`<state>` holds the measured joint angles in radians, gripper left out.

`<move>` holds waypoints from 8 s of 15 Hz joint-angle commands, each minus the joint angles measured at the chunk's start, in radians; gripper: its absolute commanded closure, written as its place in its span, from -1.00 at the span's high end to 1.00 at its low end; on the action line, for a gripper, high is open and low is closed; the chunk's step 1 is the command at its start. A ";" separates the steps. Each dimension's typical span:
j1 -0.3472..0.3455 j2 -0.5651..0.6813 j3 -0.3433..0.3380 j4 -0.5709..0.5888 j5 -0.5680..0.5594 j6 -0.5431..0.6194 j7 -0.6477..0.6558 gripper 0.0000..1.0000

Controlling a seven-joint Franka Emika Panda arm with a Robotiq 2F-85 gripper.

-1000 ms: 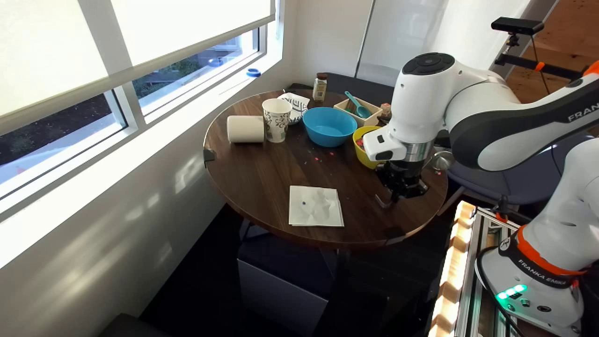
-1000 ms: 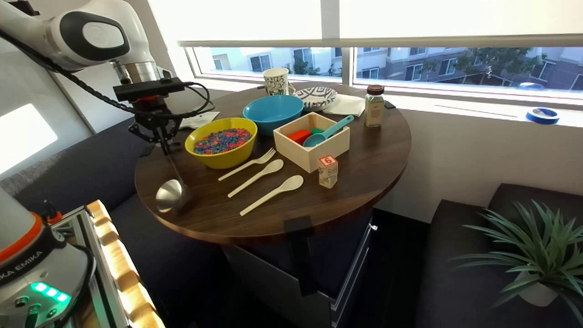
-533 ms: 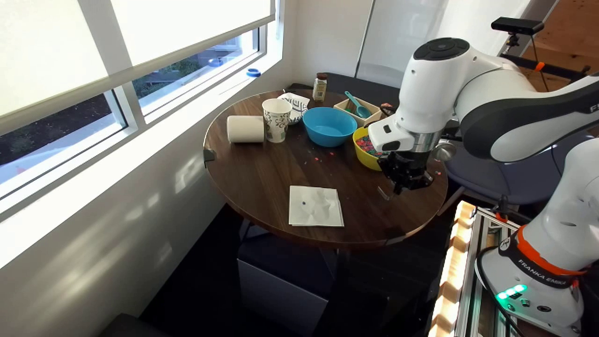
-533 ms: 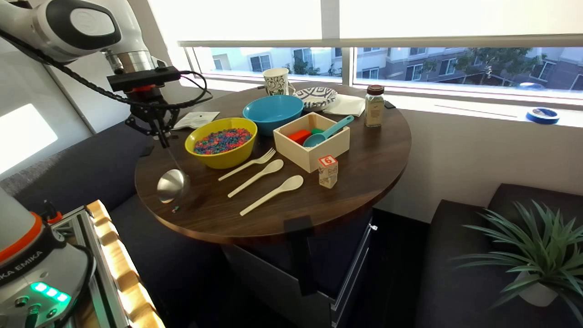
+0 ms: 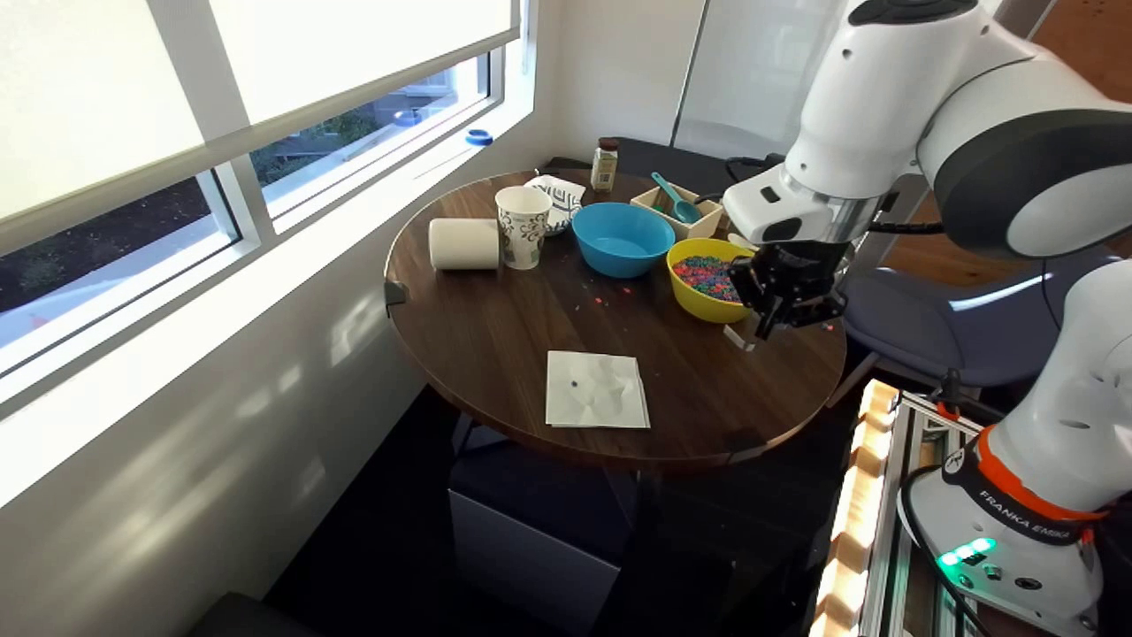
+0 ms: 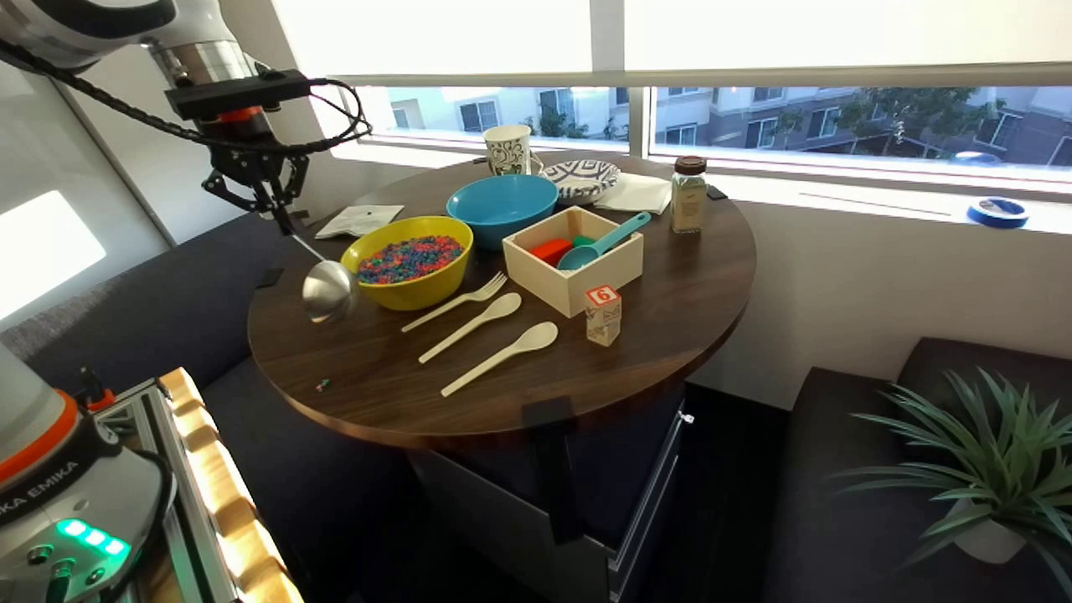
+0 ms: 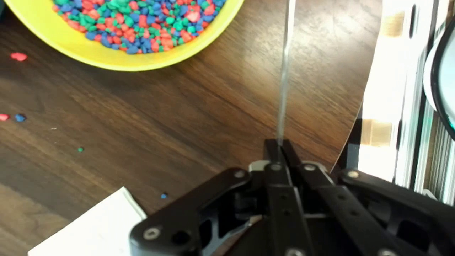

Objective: Use the silver ladle to put some of the contents of the yellow bowl into the blue bowl

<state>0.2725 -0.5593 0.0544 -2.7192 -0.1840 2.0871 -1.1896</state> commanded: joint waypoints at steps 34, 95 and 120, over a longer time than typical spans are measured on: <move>0.083 0.122 -0.015 0.059 0.126 0.320 -0.487 -0.98; -0.082 0.153 -0.231 0.403 0.667 -0.320 -0.960 -0.98; -0.322 0.437 -0.230 0.847 0.915 -0.655 -0.808 -0.93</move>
<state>-0.0249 -0.1249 -0.1977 -1.8755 0.7291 1.4377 -1.9963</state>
